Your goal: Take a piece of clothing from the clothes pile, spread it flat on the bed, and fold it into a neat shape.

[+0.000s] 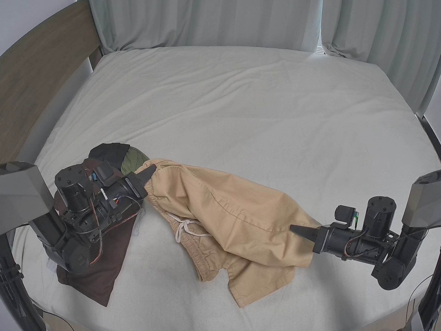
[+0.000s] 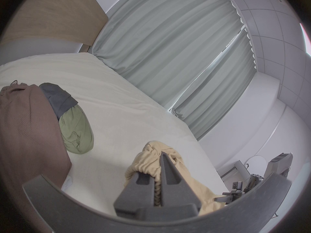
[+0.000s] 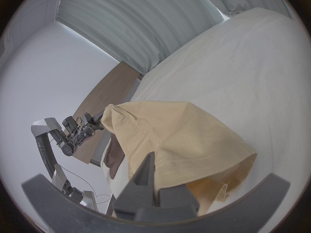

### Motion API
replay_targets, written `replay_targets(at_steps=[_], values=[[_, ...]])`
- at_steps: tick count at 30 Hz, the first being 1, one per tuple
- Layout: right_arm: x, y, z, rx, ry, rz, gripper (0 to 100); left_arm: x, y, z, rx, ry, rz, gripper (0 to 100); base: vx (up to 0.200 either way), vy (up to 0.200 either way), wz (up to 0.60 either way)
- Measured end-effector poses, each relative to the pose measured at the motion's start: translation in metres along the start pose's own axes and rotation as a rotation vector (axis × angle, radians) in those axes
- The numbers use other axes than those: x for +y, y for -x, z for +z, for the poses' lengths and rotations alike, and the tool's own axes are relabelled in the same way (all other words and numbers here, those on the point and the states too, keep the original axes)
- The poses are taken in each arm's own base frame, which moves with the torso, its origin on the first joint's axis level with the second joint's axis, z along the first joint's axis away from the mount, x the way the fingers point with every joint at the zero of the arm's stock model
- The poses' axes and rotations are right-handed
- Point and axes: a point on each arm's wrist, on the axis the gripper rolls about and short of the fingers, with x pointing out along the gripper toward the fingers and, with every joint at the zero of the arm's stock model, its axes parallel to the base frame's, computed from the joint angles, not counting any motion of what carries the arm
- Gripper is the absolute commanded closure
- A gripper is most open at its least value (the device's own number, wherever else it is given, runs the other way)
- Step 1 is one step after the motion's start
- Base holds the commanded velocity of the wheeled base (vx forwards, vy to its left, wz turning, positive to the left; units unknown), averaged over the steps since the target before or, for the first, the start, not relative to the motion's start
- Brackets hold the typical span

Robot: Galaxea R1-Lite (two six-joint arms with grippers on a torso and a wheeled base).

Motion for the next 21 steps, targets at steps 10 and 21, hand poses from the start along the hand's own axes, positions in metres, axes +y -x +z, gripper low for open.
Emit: replay_targets(at_steps=[10, 21], values=[[0.011, -0.002, 0.007, -0.034, 0.024, 0.027, 100, -0.007, 0.002, 0.006, -0.019, -0.006, -0.02, 100, 0.0, 0.0, 0.0], [0.016, -0.011, 0.019, -0.136, 0.038, -0.022, 100, -0.011, -0.002, 0.012, -0.043, -0.011, -0.043, 100, 0.0, 0.0, 0.0]])
